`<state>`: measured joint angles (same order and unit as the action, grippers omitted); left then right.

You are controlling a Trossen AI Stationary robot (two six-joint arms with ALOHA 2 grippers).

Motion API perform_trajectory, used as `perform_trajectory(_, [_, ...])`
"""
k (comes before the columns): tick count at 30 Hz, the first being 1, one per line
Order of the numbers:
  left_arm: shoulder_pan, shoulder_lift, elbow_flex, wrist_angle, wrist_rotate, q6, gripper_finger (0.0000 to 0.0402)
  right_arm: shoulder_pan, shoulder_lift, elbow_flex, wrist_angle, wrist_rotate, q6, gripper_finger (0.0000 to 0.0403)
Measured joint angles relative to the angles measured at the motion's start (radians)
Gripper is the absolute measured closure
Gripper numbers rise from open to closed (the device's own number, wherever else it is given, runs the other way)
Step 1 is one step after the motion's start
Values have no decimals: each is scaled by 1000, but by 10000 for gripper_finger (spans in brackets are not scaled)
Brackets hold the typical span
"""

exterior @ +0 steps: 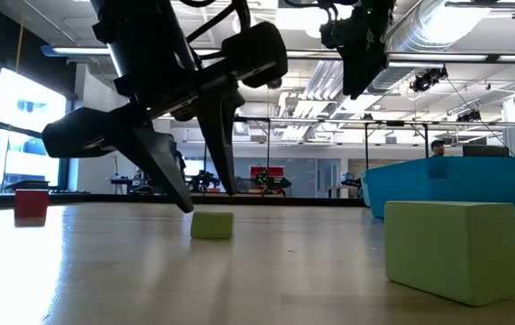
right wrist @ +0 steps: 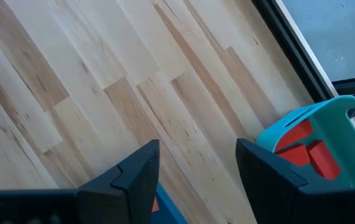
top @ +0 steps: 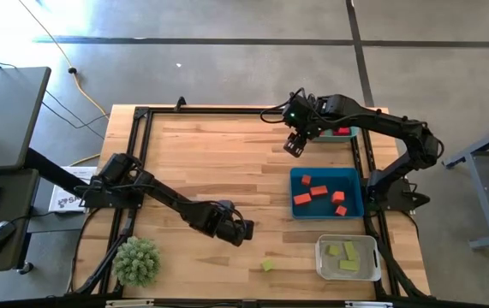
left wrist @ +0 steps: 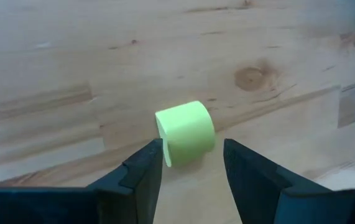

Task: Sort & place blocks by color
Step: Put the green wooden block into the white bin

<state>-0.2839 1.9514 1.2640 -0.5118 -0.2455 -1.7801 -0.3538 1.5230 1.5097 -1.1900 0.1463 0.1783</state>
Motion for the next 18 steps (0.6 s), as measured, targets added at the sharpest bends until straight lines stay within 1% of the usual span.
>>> perform_trajectory(5, [1, 14, 0, 7, -1, 2, 243, 0, 0, 0, 0, 0, 0, 203])
perform_trajectory(9, [1, 42, 1, 32, 32, 2, 243, 0, 0, 0, -3, 0, 0, 203])
perform_trajectory(12, [0, 56, 2, 41, 33, 2, 243, 0, 0, 0, -4, 0, 0, 203])
perform_trajectory(18, [1, 59, 5, 10, 32, 3, 243, 0, 0, 0, -8, -5, 0, 203])
